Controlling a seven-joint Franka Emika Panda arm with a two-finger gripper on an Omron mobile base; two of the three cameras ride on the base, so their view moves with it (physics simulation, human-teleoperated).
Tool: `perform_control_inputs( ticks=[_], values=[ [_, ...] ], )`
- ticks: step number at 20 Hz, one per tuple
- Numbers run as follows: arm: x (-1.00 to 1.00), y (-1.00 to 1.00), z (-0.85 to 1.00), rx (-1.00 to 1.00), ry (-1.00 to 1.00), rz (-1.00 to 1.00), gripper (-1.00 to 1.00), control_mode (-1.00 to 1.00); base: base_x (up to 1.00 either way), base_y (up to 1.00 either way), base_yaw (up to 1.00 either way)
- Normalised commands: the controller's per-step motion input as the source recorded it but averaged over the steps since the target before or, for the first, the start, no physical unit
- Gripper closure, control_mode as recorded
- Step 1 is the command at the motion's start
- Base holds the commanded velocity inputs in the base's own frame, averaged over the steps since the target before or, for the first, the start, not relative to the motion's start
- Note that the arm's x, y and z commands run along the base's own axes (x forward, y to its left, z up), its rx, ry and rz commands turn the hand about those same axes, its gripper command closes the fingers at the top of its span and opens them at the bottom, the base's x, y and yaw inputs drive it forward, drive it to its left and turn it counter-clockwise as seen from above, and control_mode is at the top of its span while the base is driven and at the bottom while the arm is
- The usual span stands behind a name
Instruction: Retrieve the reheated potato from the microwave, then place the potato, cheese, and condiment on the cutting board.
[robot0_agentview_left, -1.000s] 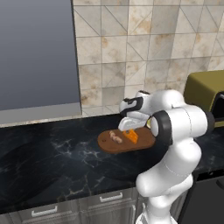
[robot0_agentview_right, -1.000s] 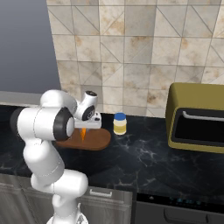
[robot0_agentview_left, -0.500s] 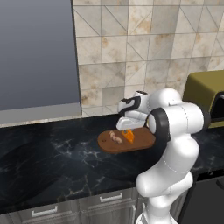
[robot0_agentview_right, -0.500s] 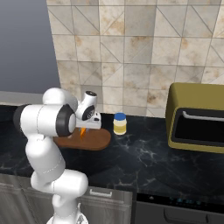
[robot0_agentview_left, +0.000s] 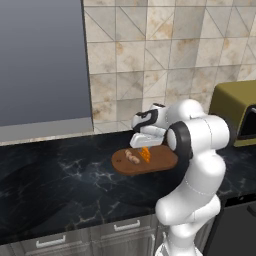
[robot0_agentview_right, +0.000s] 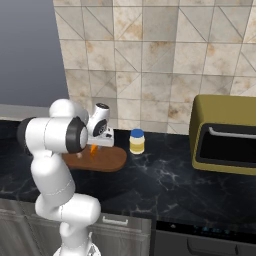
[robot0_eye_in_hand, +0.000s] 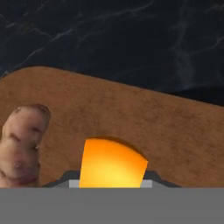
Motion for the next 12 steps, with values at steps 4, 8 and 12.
perform_control_inputs(
  ticks=[4,8,12],
  values=[
    [0.14,0.23,-0.2,0.0,0.0,-0.02,1.0,-1.0,0.0,0.0,0.0],
    [0.01,0.1,-0.36,-0.02,0.05,-0.02,1.0,-1.0,0.0,0.0,0.0],
    [0.0,0.06,-0.38,-0.03,0.07,-0.02,-1.0,-1.0,0.0,0.0,0.0]
  ],
)
